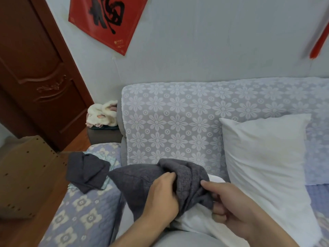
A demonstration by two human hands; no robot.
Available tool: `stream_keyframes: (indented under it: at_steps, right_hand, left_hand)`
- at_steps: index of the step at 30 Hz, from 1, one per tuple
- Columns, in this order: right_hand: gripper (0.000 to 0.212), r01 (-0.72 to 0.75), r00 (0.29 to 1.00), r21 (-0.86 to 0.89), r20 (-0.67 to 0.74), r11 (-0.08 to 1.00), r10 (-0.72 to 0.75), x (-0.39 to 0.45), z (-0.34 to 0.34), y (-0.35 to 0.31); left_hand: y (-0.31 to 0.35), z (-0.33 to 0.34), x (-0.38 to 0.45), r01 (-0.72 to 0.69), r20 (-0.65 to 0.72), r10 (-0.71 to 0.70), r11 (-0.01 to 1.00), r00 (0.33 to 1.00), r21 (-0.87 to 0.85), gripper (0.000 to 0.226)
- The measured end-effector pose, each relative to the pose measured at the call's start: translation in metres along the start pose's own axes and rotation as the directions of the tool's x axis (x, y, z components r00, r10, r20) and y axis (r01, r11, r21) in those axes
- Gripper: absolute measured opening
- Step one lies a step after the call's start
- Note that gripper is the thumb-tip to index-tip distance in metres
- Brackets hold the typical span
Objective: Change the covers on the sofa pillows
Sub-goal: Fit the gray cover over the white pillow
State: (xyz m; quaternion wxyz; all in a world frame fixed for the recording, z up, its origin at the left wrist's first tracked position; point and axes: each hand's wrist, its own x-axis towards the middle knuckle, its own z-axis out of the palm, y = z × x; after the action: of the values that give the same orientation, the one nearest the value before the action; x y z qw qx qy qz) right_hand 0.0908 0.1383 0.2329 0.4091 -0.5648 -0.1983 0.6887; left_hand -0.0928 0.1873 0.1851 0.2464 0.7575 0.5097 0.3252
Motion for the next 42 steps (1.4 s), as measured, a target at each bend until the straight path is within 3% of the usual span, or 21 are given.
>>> stream_keyframes:
  at_steps: [2, 4, 8, 10, 14, 18, 21, 24, 26, 29, 34, 42]
  right_hand:
    - [0.024, -0.071, 0.997, 0.240, -0.018, 0.968, 0.078, -0.001, -0.003, 0.003]
    - [0.021, -0.100, 0.994, 0.368, -0.011, 0.924, 0.112, -0.003, -0.005, 0.004]
    - [0.020, -0.004, 0.997, 0.221, -0.072, 0.975, 0.021, -0.003, -0.007, 0.022]
    - [0.023, 0.064, 0.991, 0.126, -0.127, 0.990, -0.048, -0.001, -0.004, 0.031]
    - [0.026, 0.108, 0.979, 0.040, -0.175, 0.993, -0.100, 0.002, -0.001, 0.036]
    - [0.021, 0.094, 0.985, -0.072, -0.135, 0.993, -0.103, 0.000, 0.005, 0.037]
    - [0.018, 0.068, 0.988, -0.144, -0.129, 0.987, -0.086, 0.002, 0.009, 0.035]
    - [0.014, 0.022, 0.989, -0.165, -0.138, 0.986, -0.046, 0.005, 0.009, 0.036]
    - [0.017, -0.011, 0.989, -0.138, -0.145, 0.990, -0.009, 0.006, 0.006, 0.038]
    - [0.020, -0.044, 0.991, -0.110, -0.130, 0.993, 0.030, 0.005, 0.002, 0.041]
    - [0.025, -0.009, 0.989, -0.087, -0.145, 0.996, -0.004, 0.007, 0.002, 0.042]
    - [0.022, 0.064, 0.982, -0.003, -0.177, 0.998, -0.063, 0.001, -0.002, 0.048]
  left_hand:
    - [0.000, -0.001, 0.002, -0.129, -0.024, 0.129, 0.992, 0.991, -0.009, 0.024]
    - [0.005, -0.006, 0.003, -0.275, -0.020, 0.275, 0.962, 0.961, -0.005, 0.038]
    - [0.012, -0.013, 0.006, -0.532, 0.117, 0.531, 0.846, 0.839, -0.031, 0.046]
    - [0.009, -0.011, 0.012, -0.501, 0.240, 0.511, 0.859, 0.825, -0.107, 0.033]
    - [0.005, -0.008, 0.009, -0.220, 0.387, 0.294, 0.949, 0.874, -0.225, 0.027]
    - [0.006, -0.011, 0.007, -0.346, 0.278, 0.369, 0.929, 0.887, -0.130, 0.038]
    - [0.010, -0.010, 0.011, -0.524, 0.303, 0.510, 0.851, 0.805, -0.040, 0.032]
    - [0.007, -0.009, 0.012, -0.552, 0.395, 0.524, 0.833, 0.755, -0.050, 0.020]
    - [-0.001, -0.008, 0.007, -0.461, 0.480, 0.447, 0.882, 0.755, -0.096, 0.022]
    - [-0.012, -0.004, -0.004, -0.168, 0.601, 0.287, 0.954, 0.746, -0.247, 0.041]
    - [-0.015, 0.020, -0.008, -0.072, 0.427, 0.216, 0.942, 0.878, -0.328, 0.038]
    - [-0.011, 0.014, -0.009, -0.157, 0.343, 0.199, 0.977, 0.918, -0.146, 0.027]
